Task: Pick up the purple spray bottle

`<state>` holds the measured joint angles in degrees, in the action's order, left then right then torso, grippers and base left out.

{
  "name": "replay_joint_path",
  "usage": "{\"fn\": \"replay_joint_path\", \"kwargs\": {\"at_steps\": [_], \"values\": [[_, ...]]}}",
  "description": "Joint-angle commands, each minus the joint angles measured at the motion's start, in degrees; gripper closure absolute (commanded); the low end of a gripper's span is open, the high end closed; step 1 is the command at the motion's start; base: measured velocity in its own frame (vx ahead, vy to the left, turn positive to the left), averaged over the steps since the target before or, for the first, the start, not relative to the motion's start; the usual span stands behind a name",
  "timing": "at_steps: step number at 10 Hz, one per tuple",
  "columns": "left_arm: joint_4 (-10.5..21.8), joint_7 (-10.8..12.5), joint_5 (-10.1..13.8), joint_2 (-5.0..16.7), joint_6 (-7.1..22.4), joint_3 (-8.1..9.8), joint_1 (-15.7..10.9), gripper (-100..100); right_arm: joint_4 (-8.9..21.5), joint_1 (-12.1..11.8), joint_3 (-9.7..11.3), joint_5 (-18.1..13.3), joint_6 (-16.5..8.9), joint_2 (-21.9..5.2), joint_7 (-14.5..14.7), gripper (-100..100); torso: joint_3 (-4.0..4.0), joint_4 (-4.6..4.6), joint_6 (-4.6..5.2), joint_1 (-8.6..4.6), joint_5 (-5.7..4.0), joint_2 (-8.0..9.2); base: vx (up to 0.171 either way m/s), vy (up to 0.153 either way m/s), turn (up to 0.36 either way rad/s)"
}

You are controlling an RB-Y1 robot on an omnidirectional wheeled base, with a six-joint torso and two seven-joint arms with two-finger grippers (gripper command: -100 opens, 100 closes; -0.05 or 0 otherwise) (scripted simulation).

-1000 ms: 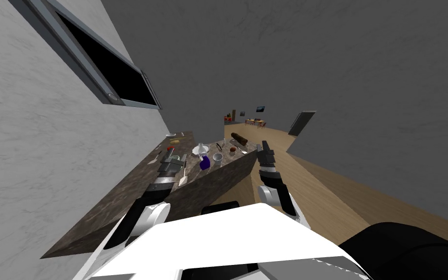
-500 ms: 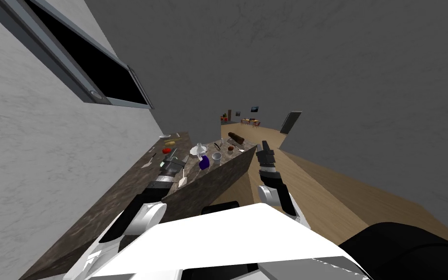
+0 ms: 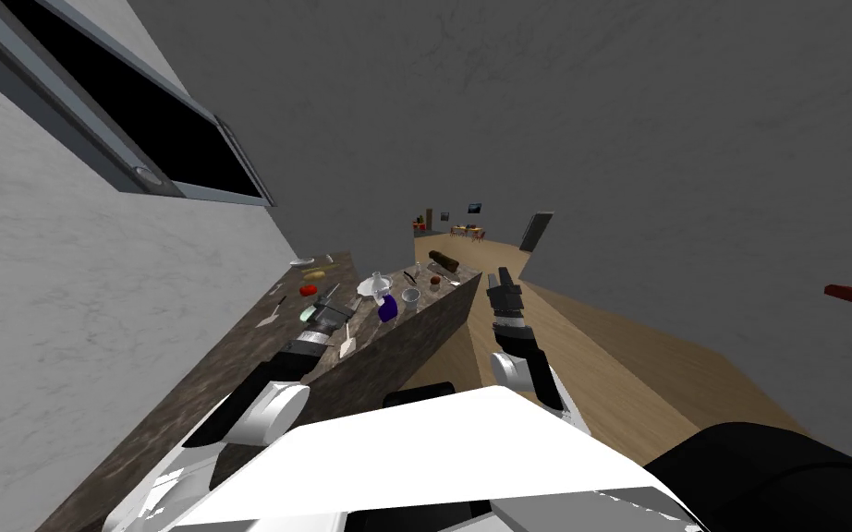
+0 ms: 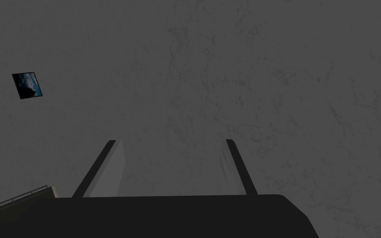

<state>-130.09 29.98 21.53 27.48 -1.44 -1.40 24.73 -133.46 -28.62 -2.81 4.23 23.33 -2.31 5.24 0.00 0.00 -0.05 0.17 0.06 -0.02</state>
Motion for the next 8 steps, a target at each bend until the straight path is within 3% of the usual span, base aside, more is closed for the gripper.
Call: {"fn": "replay_joint_path", "kwargs": {"at_steps": [1, 2, 3, 5, 6, 7, 8], "values": [[0.16, 2.86, 2.15, 2.59, 2.59, 0.23, -0.40, -100, 0.00, 0.00, 0.00, 0.00, 0.00, 0.00, 0.00, 0, 0.00, 0.00, 0.00, 0.00, 0.00, 0.00, -0.015, 0.035, -0.259], [0.16, 4.21, 2.15, 2.59, 2.59, 0.23, -0.40, -100, 0.00, 0.01, 0.01, 0.00, 0.00, 0.00, 0.00, 0, -0.01, -0.01, 0.06, 0.01, -0.01, -0.01, -0.030, 0.046, -0.141], [0.38, 5.89, 4.25, 5.06, 5.00, 0.51, -0.77, -100, 0.00, 0.00, 0.00, 0.00, 0.00, 0.00, 0.00, 0, 0.00, 0.00, 0.01, 0.03, 0.00, 0.01, -0.042, 0.068, -0.235], [0.38, 7.90, 4.25, 5.11, 5.11, 0.51, -0.77, -100, 0.00, 0.00, 0.00, 0.00, 0.00, 0.00, 0.00, 0, 0.03, 0.01, 0.00, 0.13, 0.03, 0.06, -0.028, 0.049, -0.061], [0.63, 10.20, 6.33, 7.60, 7.65, 0.80, -1.10, -100, 0.00, 0.00, 0.00, 0.00, 0.00, 0.00, 0.00, 0, 0.00, 0.00, -0.01, 0.01, 0.00, 0.00, -0.023, 0.033, -0.217], [0.63, 11.58, 6.33, 7.60, 7.65, 0.80, -1.10, -100, 0.00, 0.01, 0.01, 0.00, 0.00, 0.00, 0.00, 0, -0.01, -0.01, 0.05, 0.01, -0.01, -0.01, -0.034, 0.047, -0.187], [0.93, 13.17, 8.40, 9.94, 10.06, 1.11, -1.41, -100, 0.00, 0.00, 0.00, 0.00, 0.00, 0.00, 0.00, 0, 0.01, 0.00, 0.01, 0.04, 0.00, 0.02, -0.040, 0.062, -0.282]]}}
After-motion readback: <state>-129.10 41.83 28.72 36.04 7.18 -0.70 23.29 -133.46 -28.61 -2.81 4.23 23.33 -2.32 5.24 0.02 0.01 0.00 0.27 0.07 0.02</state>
